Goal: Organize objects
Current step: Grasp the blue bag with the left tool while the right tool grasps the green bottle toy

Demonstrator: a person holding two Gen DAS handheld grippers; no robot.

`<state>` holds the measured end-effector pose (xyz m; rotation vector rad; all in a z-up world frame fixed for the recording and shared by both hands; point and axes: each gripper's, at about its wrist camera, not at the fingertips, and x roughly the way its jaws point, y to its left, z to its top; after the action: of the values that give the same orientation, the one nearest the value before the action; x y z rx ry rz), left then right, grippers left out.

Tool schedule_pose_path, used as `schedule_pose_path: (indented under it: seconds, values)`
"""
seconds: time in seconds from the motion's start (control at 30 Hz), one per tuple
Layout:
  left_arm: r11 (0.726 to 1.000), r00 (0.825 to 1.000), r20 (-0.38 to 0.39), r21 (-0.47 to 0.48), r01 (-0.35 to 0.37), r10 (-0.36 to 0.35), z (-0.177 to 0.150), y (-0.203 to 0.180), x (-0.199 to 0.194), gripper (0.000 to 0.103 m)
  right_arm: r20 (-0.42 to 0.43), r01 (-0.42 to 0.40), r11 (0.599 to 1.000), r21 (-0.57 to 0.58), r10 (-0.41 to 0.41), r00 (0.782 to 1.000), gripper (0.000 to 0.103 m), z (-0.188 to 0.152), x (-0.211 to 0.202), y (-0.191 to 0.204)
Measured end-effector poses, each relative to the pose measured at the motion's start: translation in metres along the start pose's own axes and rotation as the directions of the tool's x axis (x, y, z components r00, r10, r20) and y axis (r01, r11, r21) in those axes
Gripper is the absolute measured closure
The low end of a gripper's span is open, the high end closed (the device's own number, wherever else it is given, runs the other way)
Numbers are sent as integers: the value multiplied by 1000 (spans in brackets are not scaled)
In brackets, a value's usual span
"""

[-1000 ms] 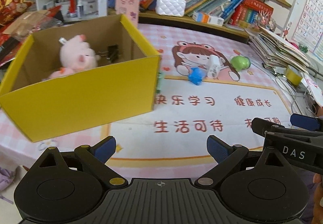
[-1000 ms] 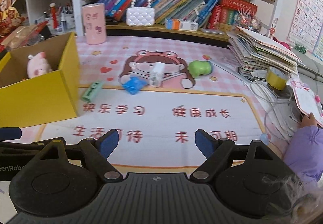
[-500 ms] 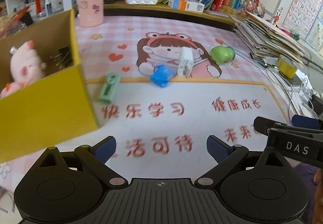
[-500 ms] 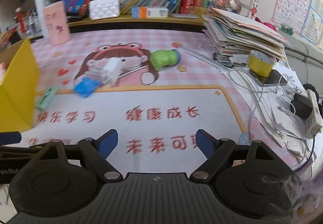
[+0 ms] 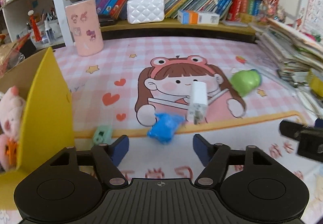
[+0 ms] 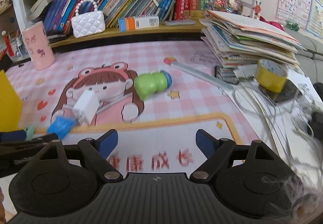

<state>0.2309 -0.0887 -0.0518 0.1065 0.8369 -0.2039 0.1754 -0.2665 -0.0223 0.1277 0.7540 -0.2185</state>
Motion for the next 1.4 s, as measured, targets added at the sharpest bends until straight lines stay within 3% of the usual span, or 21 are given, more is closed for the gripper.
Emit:
schedule_pose_path:
  seconds: [0.3,0.37,0.5,0.53,0.87,0.93,1.0,1.17,1.4]
  values:
    - [999,997,-58,3,-42,42,15,-7,42,41,20,-49,998,-38,50,999,14,35,53,-2]
    - [999,997,-66,9,-47,47,16,-9,48,47,21,-57,997,-57,58,998,11,40,65,-1]
    - [999,997,-67,17,-42,43,18,-9,54,74,22,-54,995,-83,56,998,8,50,92,-3]
    - [998,996,-65,24,-56,57,18,-10,54,75,22,-56,995,-83,58,998,7,52,97,-4]
    - [998,998,-40,-43,-56,54,23,5,26,77,-21,-90,987,-131,88,996,4,72,157,-10]
    - [997,998,-38,-57,-48,46,24,8,20,77,-28,-106,986,-130,103,994,9,74,163,-12]
    - [997,999,-36,-66,-37,35,25,9,15,77,-38,-133,984,-121,129,991,26,75,167,-15]
    - [998,999,-21,-65,-26,24,26,9,6,77,-54,-134,989,-68,131,990,28,76,160,-18]
    - [996,1000,-12,-92,-16,15,19,16,-6,77,-19,-156,987,-28,155,988,28,76,115,-16]
